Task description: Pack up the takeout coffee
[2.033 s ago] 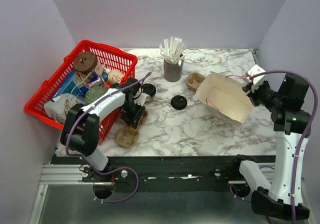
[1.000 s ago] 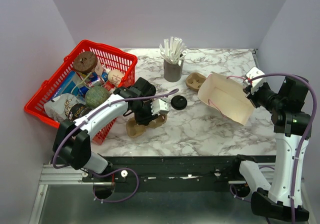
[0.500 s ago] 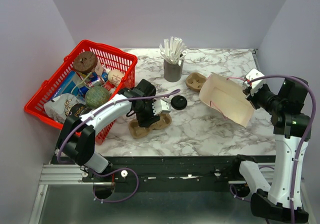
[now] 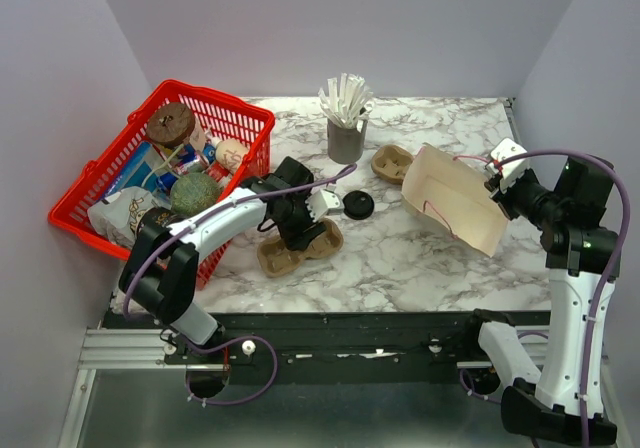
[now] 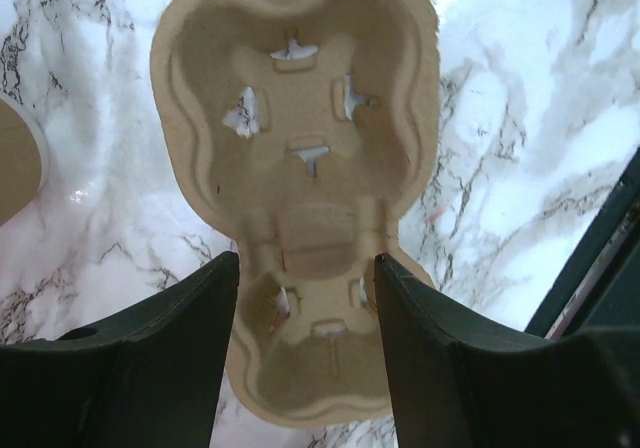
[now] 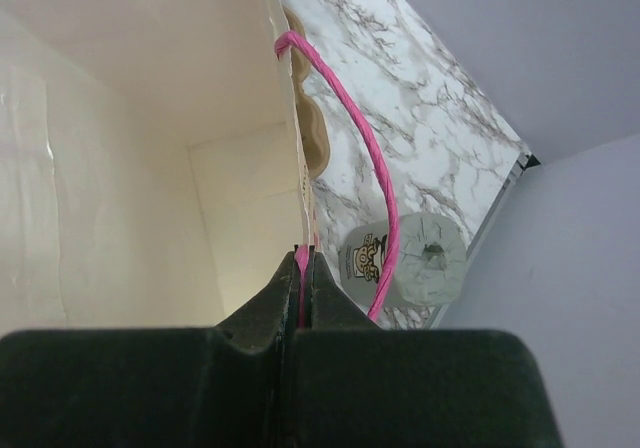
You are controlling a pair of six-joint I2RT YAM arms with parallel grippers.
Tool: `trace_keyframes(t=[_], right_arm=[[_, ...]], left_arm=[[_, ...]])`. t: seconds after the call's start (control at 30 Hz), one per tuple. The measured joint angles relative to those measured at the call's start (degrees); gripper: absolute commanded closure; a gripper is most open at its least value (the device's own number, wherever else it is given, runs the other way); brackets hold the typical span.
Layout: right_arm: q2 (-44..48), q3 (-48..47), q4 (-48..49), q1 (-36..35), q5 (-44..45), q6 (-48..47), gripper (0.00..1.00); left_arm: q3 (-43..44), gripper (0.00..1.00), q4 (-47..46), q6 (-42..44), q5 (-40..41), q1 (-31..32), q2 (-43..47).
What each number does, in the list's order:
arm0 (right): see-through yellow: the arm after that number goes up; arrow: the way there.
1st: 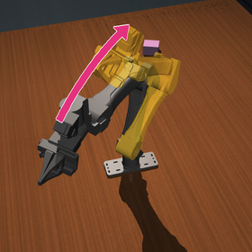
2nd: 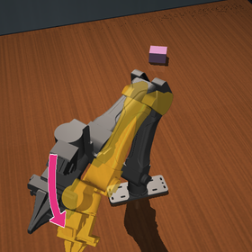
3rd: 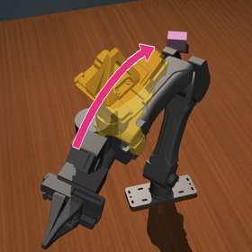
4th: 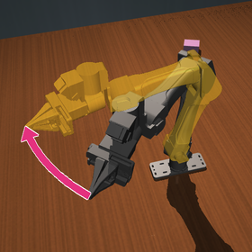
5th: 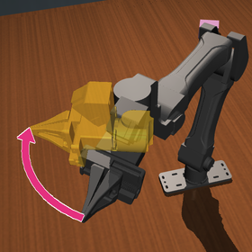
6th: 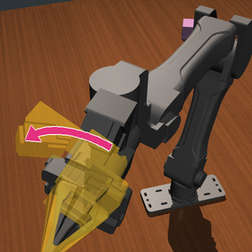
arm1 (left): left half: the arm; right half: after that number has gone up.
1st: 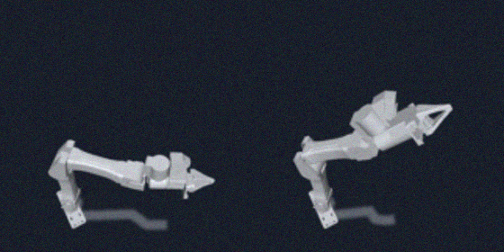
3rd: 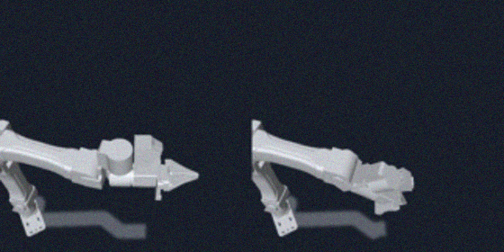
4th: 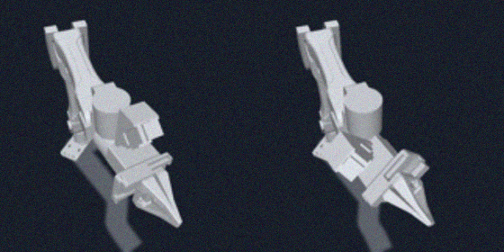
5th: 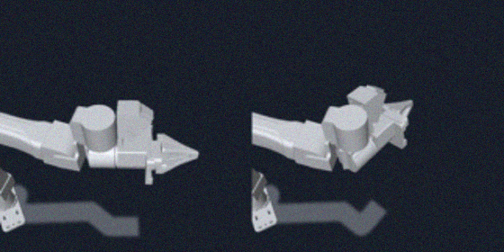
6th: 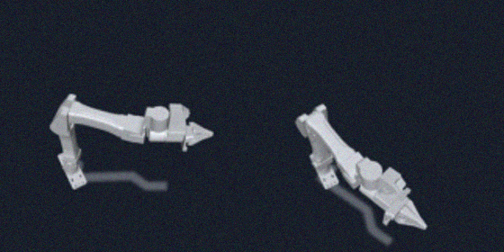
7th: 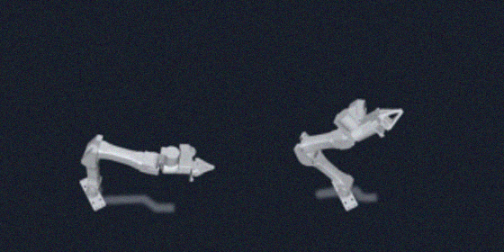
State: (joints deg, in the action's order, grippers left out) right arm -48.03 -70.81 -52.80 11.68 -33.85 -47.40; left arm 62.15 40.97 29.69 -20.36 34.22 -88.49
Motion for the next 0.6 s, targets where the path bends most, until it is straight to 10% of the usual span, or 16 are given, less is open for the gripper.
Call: trace_keyframes(t=[0.6], right_arm=[[-0.96,0.0,0.0,0.0,0.2,0.85,0.99]], left_arm=[[-0.02,0.34,-3.61,-3.5,1.03,-0.02,-2.51]])
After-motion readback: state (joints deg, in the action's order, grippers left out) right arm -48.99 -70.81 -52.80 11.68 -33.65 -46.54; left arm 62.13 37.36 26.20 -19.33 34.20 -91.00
